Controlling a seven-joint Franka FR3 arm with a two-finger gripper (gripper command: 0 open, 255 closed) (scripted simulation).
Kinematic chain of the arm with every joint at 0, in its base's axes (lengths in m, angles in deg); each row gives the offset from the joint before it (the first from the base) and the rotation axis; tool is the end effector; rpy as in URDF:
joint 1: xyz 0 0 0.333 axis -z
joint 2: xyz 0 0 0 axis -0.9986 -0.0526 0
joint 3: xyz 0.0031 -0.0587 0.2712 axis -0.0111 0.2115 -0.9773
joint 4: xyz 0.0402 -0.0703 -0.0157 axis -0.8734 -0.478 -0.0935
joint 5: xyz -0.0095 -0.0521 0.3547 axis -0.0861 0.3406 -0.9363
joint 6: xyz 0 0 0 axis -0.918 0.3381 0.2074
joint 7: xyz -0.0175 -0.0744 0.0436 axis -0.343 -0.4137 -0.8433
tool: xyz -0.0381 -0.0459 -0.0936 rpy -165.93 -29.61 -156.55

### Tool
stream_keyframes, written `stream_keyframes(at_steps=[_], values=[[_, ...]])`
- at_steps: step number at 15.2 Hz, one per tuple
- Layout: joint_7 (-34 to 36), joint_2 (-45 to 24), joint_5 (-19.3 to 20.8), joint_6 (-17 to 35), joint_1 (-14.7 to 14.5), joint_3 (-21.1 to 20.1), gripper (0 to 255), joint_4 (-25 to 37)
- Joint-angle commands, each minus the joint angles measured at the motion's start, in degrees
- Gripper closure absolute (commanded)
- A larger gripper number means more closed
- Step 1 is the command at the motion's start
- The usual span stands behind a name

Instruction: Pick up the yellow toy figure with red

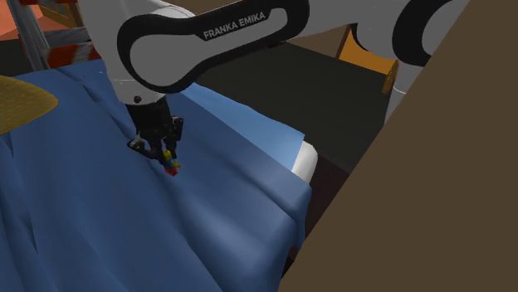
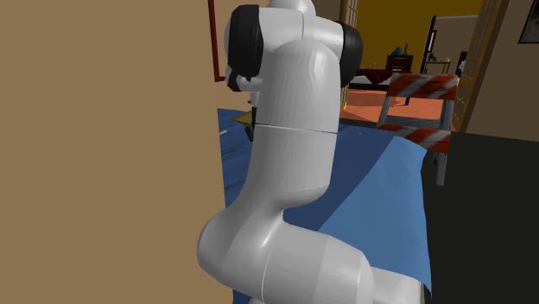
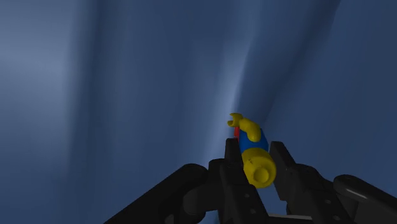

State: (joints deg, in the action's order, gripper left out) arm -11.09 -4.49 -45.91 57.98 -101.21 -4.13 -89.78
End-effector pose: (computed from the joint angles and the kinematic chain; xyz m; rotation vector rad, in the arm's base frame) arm 0.4292 0.3827 0.3957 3.0740 0.3005 -0.2122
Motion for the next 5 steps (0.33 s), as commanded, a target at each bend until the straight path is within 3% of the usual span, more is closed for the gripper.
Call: stream_keyframes(at_steps=[1, 5], values=[[-0.1, 0.3, -0.2, -1.6, 0.0, -0.1, 255, 1.3], [-0.2, 0.6, -0.4, -3.1, 0.0, -0.1, 255, 2.5]])
